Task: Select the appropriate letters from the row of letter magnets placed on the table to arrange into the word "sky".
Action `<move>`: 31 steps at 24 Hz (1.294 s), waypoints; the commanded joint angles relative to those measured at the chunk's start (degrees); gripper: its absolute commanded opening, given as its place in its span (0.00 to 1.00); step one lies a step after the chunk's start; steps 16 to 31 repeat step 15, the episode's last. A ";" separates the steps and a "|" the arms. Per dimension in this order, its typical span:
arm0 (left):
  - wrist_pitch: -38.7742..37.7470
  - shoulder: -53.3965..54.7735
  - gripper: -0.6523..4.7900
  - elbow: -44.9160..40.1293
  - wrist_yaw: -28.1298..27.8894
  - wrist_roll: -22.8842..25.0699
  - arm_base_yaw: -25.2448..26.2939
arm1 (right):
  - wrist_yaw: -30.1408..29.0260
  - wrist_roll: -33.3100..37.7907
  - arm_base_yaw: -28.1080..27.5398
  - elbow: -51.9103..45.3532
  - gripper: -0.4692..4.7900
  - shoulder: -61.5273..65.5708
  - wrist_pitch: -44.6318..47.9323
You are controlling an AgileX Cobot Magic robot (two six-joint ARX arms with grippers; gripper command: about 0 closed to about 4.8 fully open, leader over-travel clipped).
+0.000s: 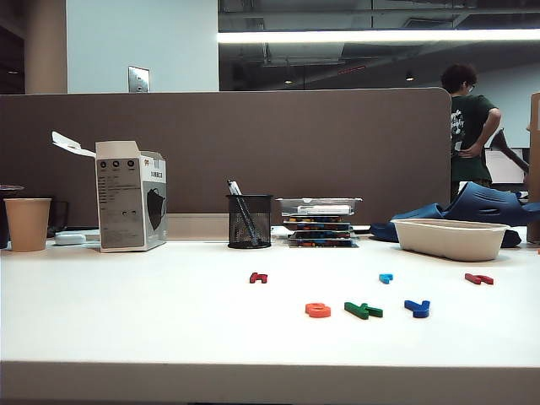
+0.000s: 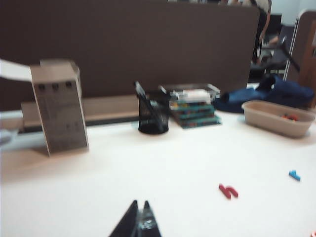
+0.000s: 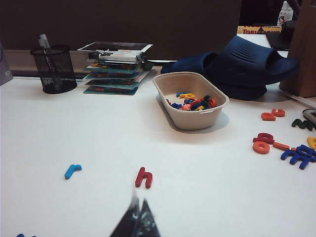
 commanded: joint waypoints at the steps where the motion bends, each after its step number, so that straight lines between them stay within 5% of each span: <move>1: -1.99 -0.02 0.11 0.28 0.39 -0.42 0.07 | 0.07 -0.17 0.09 -0.35 0.07 -0.48 0.94; 31: -2.58 -0.02 0.11 0.28 0.39 -0.42 0.07 | 0.07 -0.15 0.07 -0.35 0.07 -0.48 0.94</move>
